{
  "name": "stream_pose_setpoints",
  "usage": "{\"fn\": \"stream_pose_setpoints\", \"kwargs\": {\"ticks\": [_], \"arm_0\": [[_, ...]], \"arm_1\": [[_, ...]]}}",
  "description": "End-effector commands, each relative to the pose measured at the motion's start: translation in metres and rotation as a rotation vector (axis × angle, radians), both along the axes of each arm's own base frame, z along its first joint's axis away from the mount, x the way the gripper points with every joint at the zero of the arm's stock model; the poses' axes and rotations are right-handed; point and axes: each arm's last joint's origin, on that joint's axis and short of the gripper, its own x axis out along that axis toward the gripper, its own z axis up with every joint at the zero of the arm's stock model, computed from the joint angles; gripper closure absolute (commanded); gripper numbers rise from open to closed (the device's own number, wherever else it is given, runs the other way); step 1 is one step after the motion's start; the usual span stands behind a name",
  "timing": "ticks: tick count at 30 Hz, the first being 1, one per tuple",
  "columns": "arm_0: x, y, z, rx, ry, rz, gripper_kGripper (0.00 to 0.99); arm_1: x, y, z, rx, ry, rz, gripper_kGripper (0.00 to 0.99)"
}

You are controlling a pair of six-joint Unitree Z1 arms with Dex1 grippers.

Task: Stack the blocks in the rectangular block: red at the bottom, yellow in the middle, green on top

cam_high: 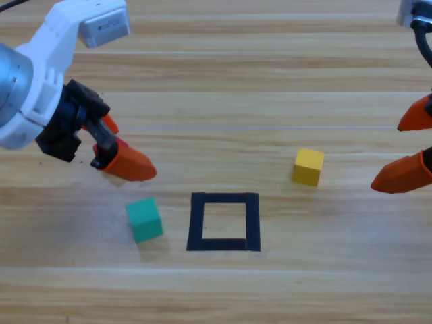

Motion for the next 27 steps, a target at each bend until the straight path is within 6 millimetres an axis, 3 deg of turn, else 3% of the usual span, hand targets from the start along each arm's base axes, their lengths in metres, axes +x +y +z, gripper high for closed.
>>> {"fn": "stream_pose_setpoints", "kwargs": {"ticks": [1, 6, 11, 15, 19, 23, 27], "arm_0": [[-0.006, -0.001, -0.009, 0.025, 0.013, -0.012, 0.000], [-0.007, 0.001, -0.009, 0.027, 0.011, -0.002, 0.000], [-0.005, 0.001, -0.007, 0.025, 0.004, 0.040, 0.000], [0.005, 0.002, -0.005, 0.009, -0.022, 0.252, 0.001], [0.025, -0.006, 0.000, -0.025, -0.004, 0.496, 0.017], [0.055, -0.023, 0.005, -0.012, 0.055, 0.696, 0.027], [0.090, -0.050, 0.003, 0.116, 0.134, 0.694, 0.027]], "arm_1": [[0.002, 0.011, -0.020, -0.040, 0.040, 0.013, 0.031], [0.005, 0.013, -0.019, -0.022, 0.052, -0.028, 0.031], [0.014, 0.015, -0.023, -0.013, 0.030, -0.201, 0.031], [0.025, 0.018, -0.031, -0.011, 0.023, -0.413, 0.034], [0.031, 0.017, -0.036, 0.010, -0.027, -0.527, 0.060], [0.043, 0.030, -0.052, -0.030, 0.012, -0.528, 0.067], [0.059, 0.047, -0.075, -0.091, 0.059, -0.548, 0.067]]}}
